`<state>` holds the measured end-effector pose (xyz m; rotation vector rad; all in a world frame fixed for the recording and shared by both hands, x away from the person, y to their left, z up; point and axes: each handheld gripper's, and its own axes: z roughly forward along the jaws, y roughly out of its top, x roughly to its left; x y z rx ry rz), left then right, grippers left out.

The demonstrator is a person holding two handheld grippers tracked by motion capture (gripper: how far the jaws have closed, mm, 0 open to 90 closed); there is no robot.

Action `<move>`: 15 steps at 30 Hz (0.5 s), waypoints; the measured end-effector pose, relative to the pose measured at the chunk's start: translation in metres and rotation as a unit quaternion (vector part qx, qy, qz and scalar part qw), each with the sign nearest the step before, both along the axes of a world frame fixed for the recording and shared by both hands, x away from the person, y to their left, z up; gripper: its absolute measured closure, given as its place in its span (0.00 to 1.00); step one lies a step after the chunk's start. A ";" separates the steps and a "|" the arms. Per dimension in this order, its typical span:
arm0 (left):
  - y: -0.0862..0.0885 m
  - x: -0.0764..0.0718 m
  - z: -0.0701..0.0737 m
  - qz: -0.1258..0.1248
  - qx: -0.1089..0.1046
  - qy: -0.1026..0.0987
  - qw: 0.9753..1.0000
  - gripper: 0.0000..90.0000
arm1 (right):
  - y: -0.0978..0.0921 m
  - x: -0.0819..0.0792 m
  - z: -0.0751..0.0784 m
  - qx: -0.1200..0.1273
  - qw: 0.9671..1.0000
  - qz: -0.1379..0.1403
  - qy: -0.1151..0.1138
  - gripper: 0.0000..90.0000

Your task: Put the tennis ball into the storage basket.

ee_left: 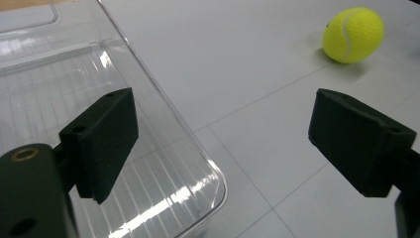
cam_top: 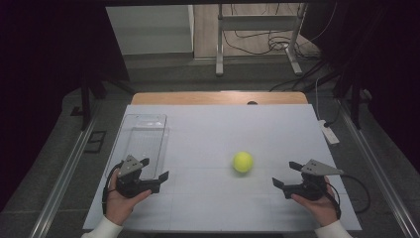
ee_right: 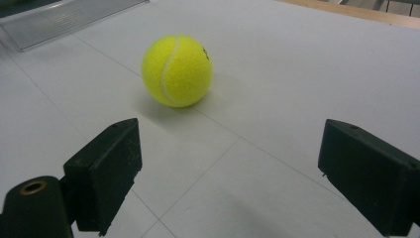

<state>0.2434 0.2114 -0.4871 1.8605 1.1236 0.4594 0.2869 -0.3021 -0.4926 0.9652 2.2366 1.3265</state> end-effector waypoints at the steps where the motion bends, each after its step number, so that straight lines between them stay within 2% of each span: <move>1: 0.000 0.000 0.000 0.000 0.000 0.000 1.000 0.15 | 0.000 0.000 0.000 0.000 1.000 0.000 0.000 0.11; 11: -0.002 0.002 0.007 -0.011 -0.001 -0.002 1.000 0.15 | 0.000 0.001 -0.001 -0.004 1.000 -0.004 0.002 0.11; 15: -0.004 0.004 0.010 -0.021 0.000 0.003 1.000 0.15 | -0.001 0.001 -0.002 -0.003 1.000 -0.004 0.002 0.11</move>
